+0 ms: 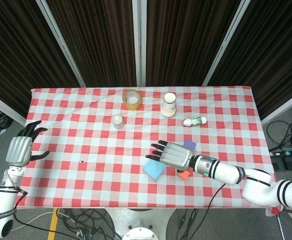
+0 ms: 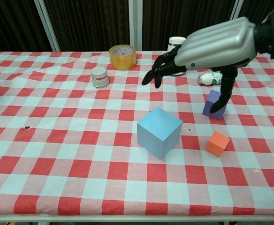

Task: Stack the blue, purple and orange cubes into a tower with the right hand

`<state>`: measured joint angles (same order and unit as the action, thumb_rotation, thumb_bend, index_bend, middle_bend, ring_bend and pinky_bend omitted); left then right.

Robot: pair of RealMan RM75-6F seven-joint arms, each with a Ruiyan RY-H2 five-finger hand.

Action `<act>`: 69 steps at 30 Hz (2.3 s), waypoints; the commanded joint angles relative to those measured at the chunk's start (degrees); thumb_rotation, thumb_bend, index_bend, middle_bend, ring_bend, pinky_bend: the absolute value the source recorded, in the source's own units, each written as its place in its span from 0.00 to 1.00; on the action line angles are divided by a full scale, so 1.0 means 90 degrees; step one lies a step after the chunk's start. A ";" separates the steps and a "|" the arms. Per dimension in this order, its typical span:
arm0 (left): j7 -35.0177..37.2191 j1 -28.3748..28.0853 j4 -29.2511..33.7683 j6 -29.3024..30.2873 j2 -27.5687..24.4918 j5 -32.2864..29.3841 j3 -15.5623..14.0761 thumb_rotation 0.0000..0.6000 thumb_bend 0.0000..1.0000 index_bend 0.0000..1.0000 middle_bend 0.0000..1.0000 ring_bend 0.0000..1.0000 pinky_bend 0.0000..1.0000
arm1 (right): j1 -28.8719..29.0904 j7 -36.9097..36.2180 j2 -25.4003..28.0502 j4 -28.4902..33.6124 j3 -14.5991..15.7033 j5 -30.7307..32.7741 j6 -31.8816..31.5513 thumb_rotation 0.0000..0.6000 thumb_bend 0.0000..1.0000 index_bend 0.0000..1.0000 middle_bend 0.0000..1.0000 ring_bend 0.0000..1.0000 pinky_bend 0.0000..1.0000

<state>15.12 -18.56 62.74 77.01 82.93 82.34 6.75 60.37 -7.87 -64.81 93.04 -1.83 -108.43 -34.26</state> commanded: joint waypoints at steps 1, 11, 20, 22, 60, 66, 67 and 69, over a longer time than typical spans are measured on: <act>-0.0057 0.0005 -0.0015 0.0010 0.0016 -0.0024 0.0018 1.00 0.11 0.33 0.24 0.16 0.29 | 0.0278 -0.0230 -0.0352 -0.0373 0.0253 -0.0265 -0.0037 1.00 0.00 0.00 0.17 0.00 0.13; -0.0036 0.0026 -0.0051 0.0003 0.0026 -0.0101 0.0069 1.00 0.11 0.33 0.24 0.16 0.29 | 0.0724 -0.0467 -0.0973 -0.0924 0.0551 -0.0244 -0.0076 1.00 0.00 0.00 0.16 0.00 0.13; 0.0051 0.0018 -0.0114 -0.0096 0.0066 -0.0120 0.0049 1.00 0.11 0.33 0.24 0.16 0.29 | 0.0812 -0.0249 -0.1203 -0.1072 0.0672 0.0087 0.0044 1.00 0.00 0.00 0.16 0.00 0.13; 0.0062 0.0016 -0.0125 -0.0110 0.0072 -0.0114 0.0040 1.00 0.11 0.33 0.24 0.16 0.29 | 0.0807 -0.0188 -0.1243 -0.1085 0.0674 0.0154 0.0028 1.00 0.00 0.00 0.16 0.00 0.13; 0.0420 0.0038 -0.0224 -0.0190 0.0094 -0.0156 0.0070 1.00 0.11 0.33 0.24 0.16 0.29 | 0.0366 0.0903 -0.2016 -0.1434 0.0527 0.1137 -0.0559 1.00 0.00 0.06 0.41 0.11 0.10; 0.0459 0.0042 -0.0239 -0.0226 0.0094 -0.0173 0.0066 1.00 0.11 0.33 0.24 0.16 0.29 | 0.0294 0.1068 -0.1899 -0.1319 0.0432 0.1315 -0.0630 1.00 0.00 0.06 0.41 0.11 0.10; 0.0461 0.0041 -0.0242 -0.0226 0.0097 -0.0170 0.0066 1.00 0.11 0.33 0.24 0.16 0.29 | 0.0245 0.1150 -0.1855 -0.1303 0.0374 0.1413 -0.0676 1.00 0.00 0.06 0.41 0.11 0.10; 0.0465 0.0039 -0.0242 -0.0222 0.0099 -0.0163 0.0066 1.00 0.11 0.33 0.24 0.16 0.29 | 0.0131 0.1379 -0.1821 -0.1322 0.0254 0.1628 -0.0771 1.00 0.00 0.06 0.42 0.12 0.10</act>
<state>19.31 -18.21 60.56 75.02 83.83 80.87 7.34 62.44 2.99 -81.65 81.11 1.41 -95.27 -40.41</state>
